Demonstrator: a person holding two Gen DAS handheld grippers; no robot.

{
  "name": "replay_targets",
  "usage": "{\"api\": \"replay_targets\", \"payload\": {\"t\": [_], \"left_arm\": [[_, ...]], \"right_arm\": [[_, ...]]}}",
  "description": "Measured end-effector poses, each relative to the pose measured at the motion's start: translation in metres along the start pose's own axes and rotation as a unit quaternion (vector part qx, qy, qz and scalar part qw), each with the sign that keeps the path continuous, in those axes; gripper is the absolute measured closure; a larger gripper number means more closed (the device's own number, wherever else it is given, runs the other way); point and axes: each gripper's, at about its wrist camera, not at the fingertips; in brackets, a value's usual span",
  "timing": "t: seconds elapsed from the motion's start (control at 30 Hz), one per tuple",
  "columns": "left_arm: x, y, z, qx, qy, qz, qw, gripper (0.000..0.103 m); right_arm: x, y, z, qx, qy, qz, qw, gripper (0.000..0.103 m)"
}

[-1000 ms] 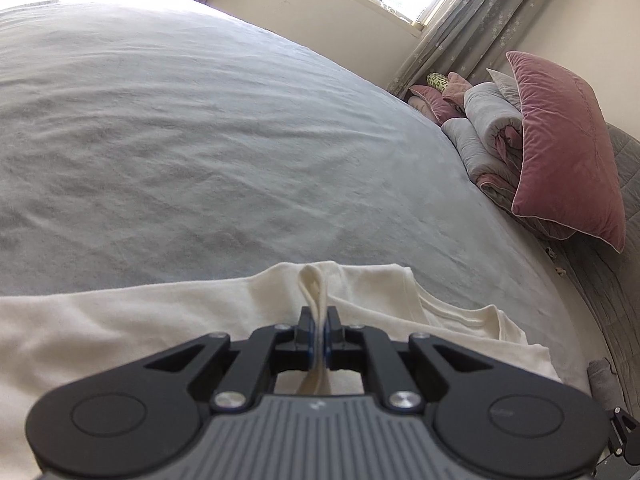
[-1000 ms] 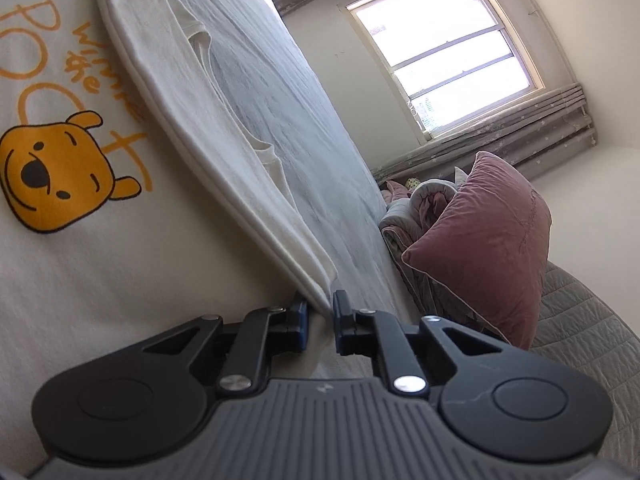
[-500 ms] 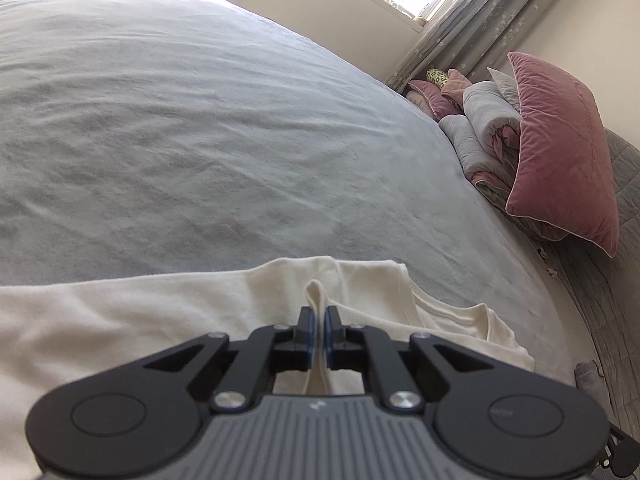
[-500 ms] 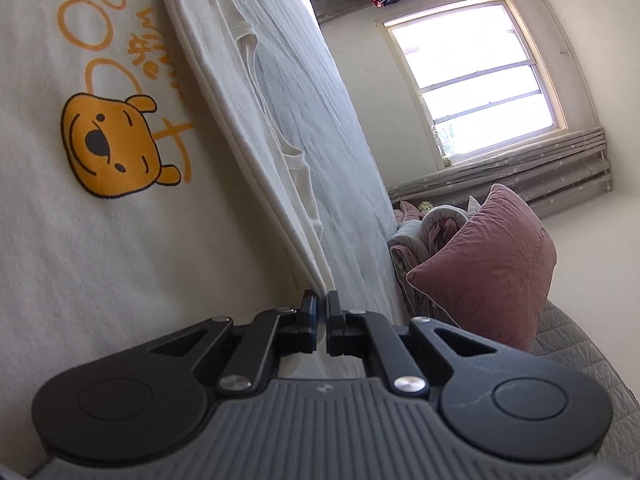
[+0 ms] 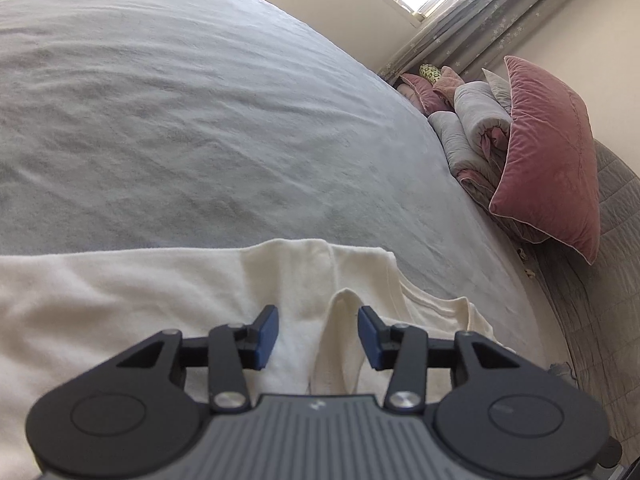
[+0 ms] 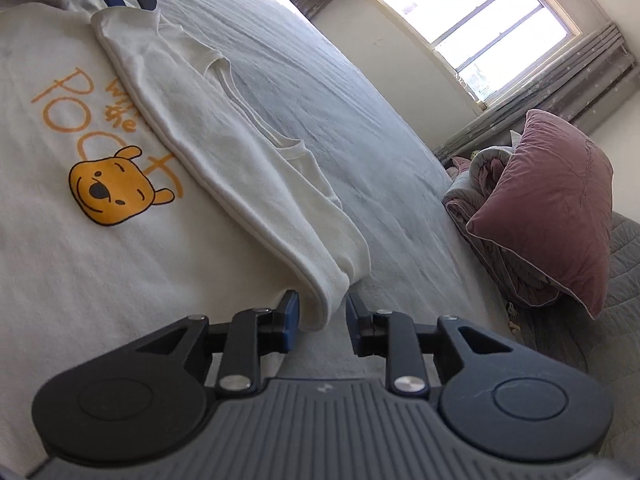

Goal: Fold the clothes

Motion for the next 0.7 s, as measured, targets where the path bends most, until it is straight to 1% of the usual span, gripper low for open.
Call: {"api": "replay_targets", "payload": {"t": [0.03,0.13,0.2,0.23,0.27,0.3,0.33,0.37,0.4,0.5,0.57,0.6,0.7], "left_arm": [[0.002,0.000,0.004,0.003,0.006,0.000,1.0000,0.059],[0.008,-0.002,0.009,0.026,0.002,0.006,0.9996,0.056],[0.011,-0.001,0.010,0.024,0.002,0.010,0.9997,0.051],[0.013,0.000,0.011,0.020,0.004,0.013,0.9997,0.051],[0.015,0.002,0.012,0.006,0.010,0.016,0.9998,0.052],[0.016,0.004,0.013,-0.007,0.016,0.020,0.9997,0.056],[0.018,0.006,0.015,-0.020,0.022,0.024,0.9993,0.079],[0.019,0.006,0.017,-0.029,0.031,0.028,0.9987,0.095],[0.020,0.005,0.019,-0.029,0.038,0.032,0.9984,0.099],[0.018,-0.012,0.032,-0.020,0.063,0.076,0.9949,0.099],[0.013,-0.019,0.039,-0.021,0.079,0.092,0.9925,0.099],[0.011,-0.021,0.041,-0.026,0.086,0.097,0.9912,0.099],[0.007,-0.015,0.040,-0.063,0.103,0.100,0.9876,0.099]], "right_arm": [[-0.001,0.000,-0.001,-0.002,0.001,0.001,1.000,0.075],[-0.005,0.003,-0.013,0.014,-0.029,0.003,0.999,0.076],[-0.006,0.006,-0.017,0.021,-0.038,0.003,0.999,0.077],[-0.006,0.007,-0.017,0.023,-0.037,0.002,0.999,0.079],[-0.007,0.009,-0.017,0.024,-0.035,0.002,0.999,0.082],[-0.007,0.010,-0.018,0.026,-0.035,0.002,0.999,0.090],[-0.008,0.010,-0.018,0.028,-0.036,0.001,0.999,0.092],[-0.008,0.010,-0.019,0.030,-0.038,0.000,0.999,0.097],[-0.008,0.010,-0.020,0.032,-0.039,0.000,0.999,0.098],[-0.009,0.005,-0.018,0.035,-0.039,0.003,0.999,0.098],[-0.011,0.000,-0.016,0.033,-0.038,0.010,0.999,0.098],[-0.012,-0.002,-0.015,0.031,-0.039,0.014,0.999,0.098],[-0.017,-0.001,-0.022,0.009,-0.054,0.016,0.998,0.098]]}}
Point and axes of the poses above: each gripper's, at about its wrist camera, not at the fingertips, and y roughly the way its jaws point, z to its right, x to its underside, and after that the axes turned 12 degrees about -y, right-handed
